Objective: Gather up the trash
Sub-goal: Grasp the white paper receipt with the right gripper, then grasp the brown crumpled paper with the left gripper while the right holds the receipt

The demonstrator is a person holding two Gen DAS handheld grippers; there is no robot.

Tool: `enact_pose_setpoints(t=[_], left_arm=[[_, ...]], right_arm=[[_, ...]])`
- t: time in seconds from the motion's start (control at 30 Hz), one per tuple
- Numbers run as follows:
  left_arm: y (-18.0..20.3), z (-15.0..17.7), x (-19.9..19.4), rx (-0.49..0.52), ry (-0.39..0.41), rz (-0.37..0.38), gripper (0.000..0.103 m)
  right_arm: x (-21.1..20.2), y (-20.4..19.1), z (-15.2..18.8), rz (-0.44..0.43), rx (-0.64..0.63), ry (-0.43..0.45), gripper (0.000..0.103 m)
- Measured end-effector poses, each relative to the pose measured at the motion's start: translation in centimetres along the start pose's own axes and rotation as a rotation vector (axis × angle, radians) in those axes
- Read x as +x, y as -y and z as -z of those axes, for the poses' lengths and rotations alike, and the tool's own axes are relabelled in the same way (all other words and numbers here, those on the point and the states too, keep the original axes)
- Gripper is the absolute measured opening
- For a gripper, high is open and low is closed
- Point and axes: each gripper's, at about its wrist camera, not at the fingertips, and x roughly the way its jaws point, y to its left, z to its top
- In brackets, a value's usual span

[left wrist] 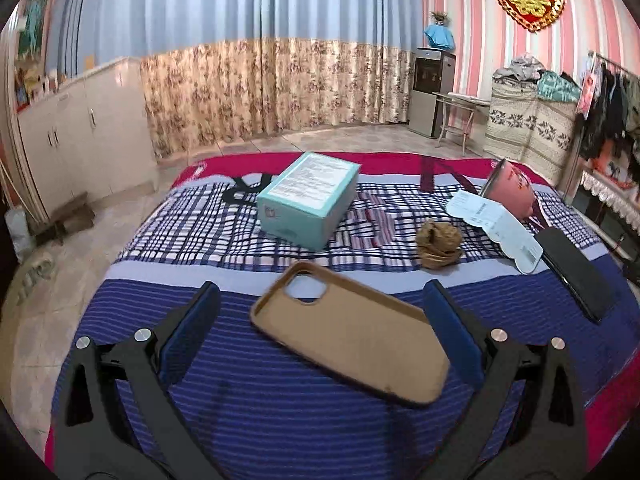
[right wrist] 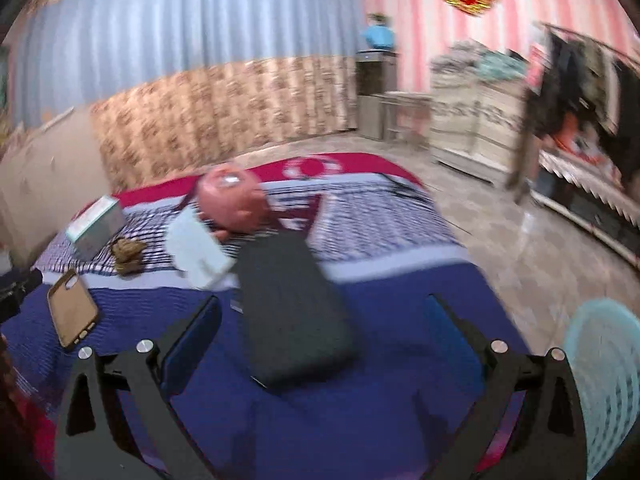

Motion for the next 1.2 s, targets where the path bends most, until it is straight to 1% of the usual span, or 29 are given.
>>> enact_pose_setpoints(t=[0.1, 0.2, 0.3, 0.4, 0.5, 0.57, 0.6, 0.63, 0.7, 0.77, 0.87, 0.97, 1.03, 1.07, 1.1, 1.17, 1.2], left_arm=[[-1.6, -0.2, 0.6, -0.039, -0.016, -0.019, 0.097], [-3.2, -0.4, 1.0, -0.073, -0.014, -0.047, 0.097], [-4.2, -0.6, 1.4, -0.103, -0.013, -0.055, 0.097], [-4.0, -0.8, 1.9, -0.075, -0.025, -0.069, 0.097], [-3.2, -1.2, 2.3, -0.047, -0.028, -0.056, 0.097], [-2.4, -1.7, 2.6, -0.033, -0.038, -0.025, 0.097], [-1.9, -1.9, 2.7, -0.024, -0.040, -0.010, 0.097], [-1.2, -2.2, 2.9, -0.009, -0.041, 0.005, 0.097], [0.3, -2.5, 3.2, 0.017, -0.052, 0.024, 0.097], [2.0, -2.9, 3.8, 0.047, -0.066, 0.050, 0.097], [4.3, -3.3, 5.0, 0.075, -0.093, 0.106, 0.097], [6.7, -3.6, 6.1, 0.113, -0.110, 0.129, 0.097], [8.3, -3.8, 7.0, 0.133, -0.121, 0.134, 0.097], [8.9, -3.9, 7.6, 0.140, -0.134, 0.138, 0.097], [9.3, -3.8, 8.1, 0.145, -0.147, 0.138, 0.095], [10.3, -3.7, 9.6, 0.153, -0.194, 0.141, 0.083], [10.7, -3.6, 10.2, 0.155, -0.218, 0.148, 0.075]], right_arm=[[3.3, -4.5, -1.1, -0.029, -0.099, -0.032, 0.098], [6.2, -7.6, -1.9, -0.040, -0.166, -0.075, 0.098], [9.5, -10.1, -2.5, -0.053, -0.237, -0.163, 0.098], [10.9, -11.7, -2.9, -0.034, -0.311, -0.180, 0.098], [12.5, -12.6, -3.1, -0.044, -0.357, -0.244, 0.096], [12.8, -12.7, -3.0, -0.053, -0.361, -0.254, 0.087], [12.7, -12.7, -3.0, -0.060, -0.362, -0.248, 0.069], [12.6, -12.6, -3.1, -0.081, -0.359, -0.252, 0.062], [12.7, -12.5, -3.2, -0.126, -0.329, -0.266, 0.062], [11.9, -12.0, -3.3, -0.160, -0.308, -0.249, 0.061], [10.0, -10.8, -3.6, -0.183, -0.267, -0.204, 0.058], [7.5, -8.6, -4.6, -0.202, -0.193, -0.151, 0.058], [5.8, -7.0, -5.0, -0.190, -0.163, -0.126, 0.054], [5.1, -6.2, -5.1, -0.179, -0.156, -0.116, 0.054], [4.1, -5.3, -5.0, -0.163, -0.148, -0.104, 0.054], [3.2, -4.1, -4.7, -0.150, -0.132, -0.104, 0.054], [2.8, -3.4, -4.5, -0.143, -0.125, -0.107, 0.054]])
